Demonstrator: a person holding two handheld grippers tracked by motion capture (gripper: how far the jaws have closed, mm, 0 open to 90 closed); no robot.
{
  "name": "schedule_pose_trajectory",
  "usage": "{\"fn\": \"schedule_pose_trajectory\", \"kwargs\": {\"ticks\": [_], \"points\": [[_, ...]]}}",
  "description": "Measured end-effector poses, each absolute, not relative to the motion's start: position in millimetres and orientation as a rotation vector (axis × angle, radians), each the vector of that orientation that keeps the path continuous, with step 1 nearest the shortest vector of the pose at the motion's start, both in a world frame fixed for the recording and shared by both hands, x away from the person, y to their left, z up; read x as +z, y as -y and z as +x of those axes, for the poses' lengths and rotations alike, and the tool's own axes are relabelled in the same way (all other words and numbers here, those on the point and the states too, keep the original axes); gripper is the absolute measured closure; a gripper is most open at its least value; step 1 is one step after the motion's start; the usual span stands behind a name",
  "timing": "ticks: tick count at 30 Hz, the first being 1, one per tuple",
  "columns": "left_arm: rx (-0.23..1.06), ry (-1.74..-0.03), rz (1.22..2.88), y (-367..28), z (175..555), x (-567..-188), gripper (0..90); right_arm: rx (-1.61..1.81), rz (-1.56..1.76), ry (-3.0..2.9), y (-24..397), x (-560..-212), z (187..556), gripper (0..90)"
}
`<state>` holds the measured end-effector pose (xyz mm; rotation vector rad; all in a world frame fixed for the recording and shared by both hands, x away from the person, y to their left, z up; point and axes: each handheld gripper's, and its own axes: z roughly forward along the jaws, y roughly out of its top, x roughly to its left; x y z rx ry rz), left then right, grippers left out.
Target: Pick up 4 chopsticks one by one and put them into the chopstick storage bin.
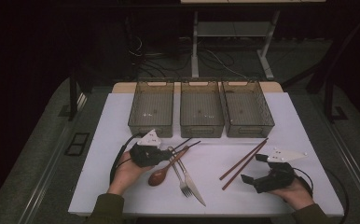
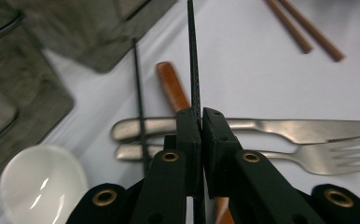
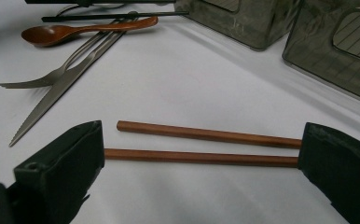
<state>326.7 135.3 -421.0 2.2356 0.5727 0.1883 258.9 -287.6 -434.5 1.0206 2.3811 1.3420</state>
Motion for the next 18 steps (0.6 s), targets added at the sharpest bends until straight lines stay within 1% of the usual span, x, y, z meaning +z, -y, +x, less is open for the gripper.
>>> {"fn": "schedule_pose_trajectory", "kwargs": {"ticks": [3, 8, 13, 18], "points": [[0.205, -0.637, 2.257, -136.3, 328.6, -425.9, 85.6, 1.341, 1.02, -2.382, 287.6, -434.5, 258.9, 0.8], [0.216, -0.687, 2.273, -137.2, 330.5, -430.2, 85.6, 1.343, 1.021, -2.381, 287.7, -434.5, 258.9, 0.8], [0.205, -0.69, 2.29, -133.6, 330.3, -433.5, 84.5, 1.343, 1.021, -2.382, 287.7, -434.3, 258.6, 0.8], [0.21, -0.679, 2.285, -132.4, 330.0, -433.2, 78.5, 1.344, 1.023, -2.382, 287.8, -434.2, 258.6, 0.8]]}}
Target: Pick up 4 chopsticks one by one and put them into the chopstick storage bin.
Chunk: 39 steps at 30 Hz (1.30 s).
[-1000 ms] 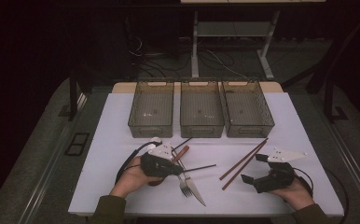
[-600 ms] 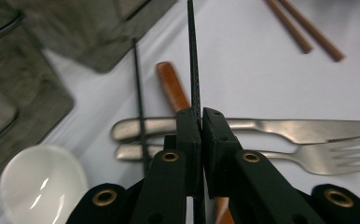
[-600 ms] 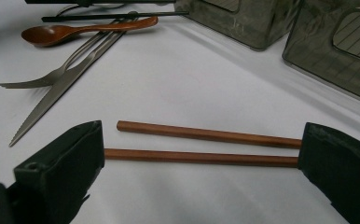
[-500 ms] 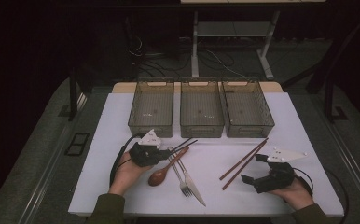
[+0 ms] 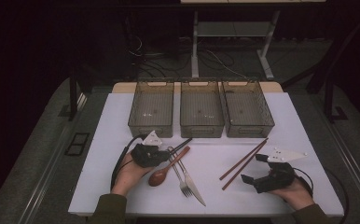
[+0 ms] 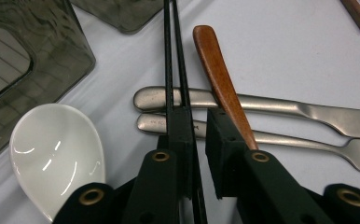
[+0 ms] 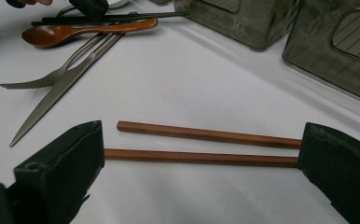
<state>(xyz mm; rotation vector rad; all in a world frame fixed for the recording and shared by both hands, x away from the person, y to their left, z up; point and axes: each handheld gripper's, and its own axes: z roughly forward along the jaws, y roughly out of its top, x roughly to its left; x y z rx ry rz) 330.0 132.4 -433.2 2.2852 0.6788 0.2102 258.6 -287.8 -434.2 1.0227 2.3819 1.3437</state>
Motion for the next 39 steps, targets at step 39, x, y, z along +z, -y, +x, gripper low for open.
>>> {"fn": "schedule_pose_trajectory", "kwargs": {"ticks": [39], "points": [[0.17, -0.73, 2.271, -153.7, 338.3, -444.3, 80.2, 1.349, 1.042, -2.357, 288.6, -436.8, 255.2, 0.8]]}}
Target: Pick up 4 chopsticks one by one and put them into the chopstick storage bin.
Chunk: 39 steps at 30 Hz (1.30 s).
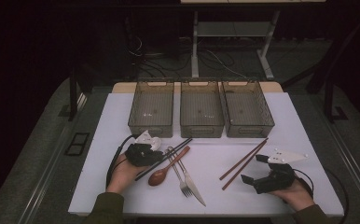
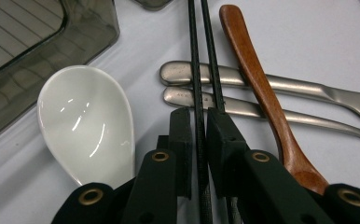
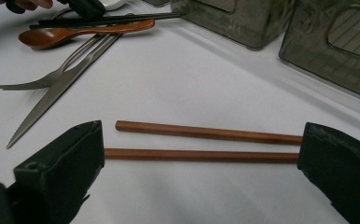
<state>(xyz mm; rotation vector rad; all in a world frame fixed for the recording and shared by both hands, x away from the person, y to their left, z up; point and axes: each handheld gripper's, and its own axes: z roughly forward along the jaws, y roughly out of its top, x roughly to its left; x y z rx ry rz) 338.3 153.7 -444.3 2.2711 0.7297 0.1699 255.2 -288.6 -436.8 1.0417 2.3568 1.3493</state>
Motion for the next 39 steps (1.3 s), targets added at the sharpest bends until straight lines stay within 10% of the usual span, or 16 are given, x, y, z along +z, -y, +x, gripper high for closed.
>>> {"fn": "schedule_pose_trajectory", "kwargs": {"ticks": [39], "points": [[0.19, -0.735, 2.241, -155.1, 331.9, -430.3, 85.6, 1.381, 1.06, -2.301, 284.0, -438.5, 252.2, 0.8]]}}
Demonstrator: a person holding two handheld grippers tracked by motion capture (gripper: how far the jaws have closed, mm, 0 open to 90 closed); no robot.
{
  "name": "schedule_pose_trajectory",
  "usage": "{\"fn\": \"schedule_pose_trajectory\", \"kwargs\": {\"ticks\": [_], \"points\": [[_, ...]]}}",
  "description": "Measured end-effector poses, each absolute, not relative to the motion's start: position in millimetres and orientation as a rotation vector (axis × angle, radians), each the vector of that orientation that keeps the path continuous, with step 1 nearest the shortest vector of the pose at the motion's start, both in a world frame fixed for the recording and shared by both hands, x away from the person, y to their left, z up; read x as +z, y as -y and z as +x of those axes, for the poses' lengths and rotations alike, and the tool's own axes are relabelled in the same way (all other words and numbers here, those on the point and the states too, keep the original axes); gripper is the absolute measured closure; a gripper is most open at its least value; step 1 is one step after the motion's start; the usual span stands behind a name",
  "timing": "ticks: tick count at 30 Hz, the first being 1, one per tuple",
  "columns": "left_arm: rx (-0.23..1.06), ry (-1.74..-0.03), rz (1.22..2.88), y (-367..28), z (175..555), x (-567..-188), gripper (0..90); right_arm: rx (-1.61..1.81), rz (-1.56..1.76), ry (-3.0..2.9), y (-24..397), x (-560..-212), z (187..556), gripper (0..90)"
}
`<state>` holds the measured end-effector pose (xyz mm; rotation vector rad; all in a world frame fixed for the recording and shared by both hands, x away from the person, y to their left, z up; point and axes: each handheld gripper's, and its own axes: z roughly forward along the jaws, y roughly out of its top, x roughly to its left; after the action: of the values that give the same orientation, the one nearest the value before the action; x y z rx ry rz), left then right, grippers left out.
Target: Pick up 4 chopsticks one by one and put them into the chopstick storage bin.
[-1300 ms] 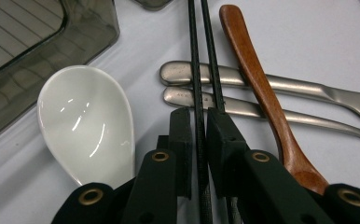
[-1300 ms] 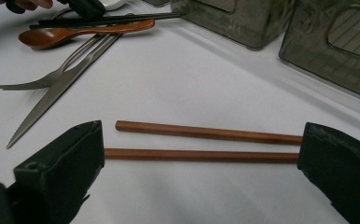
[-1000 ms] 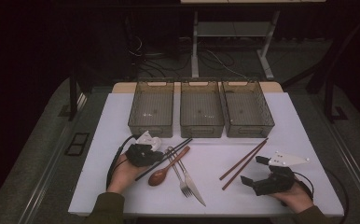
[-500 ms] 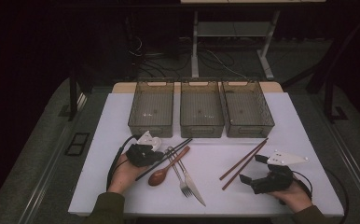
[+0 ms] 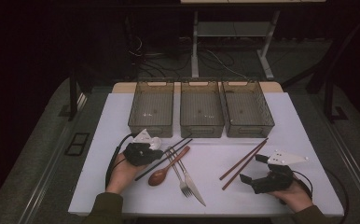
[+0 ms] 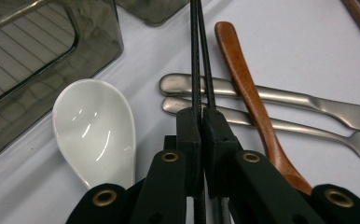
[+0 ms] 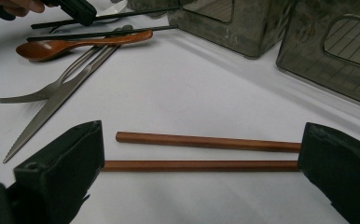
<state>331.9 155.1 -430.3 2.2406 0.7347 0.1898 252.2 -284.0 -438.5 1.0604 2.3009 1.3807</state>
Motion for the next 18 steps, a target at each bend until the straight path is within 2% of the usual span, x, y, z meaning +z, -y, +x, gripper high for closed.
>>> {"fn": "schedule_pose_trajectory", "kwargs": {"ticks": [18], "points": [[0.162, -0.687, 2.179, -162.1, 319.6, -410.3, 85.7, 1.383, 1.057, -2.3, 284.9, -438.1, 252.5, 0.8]]}}
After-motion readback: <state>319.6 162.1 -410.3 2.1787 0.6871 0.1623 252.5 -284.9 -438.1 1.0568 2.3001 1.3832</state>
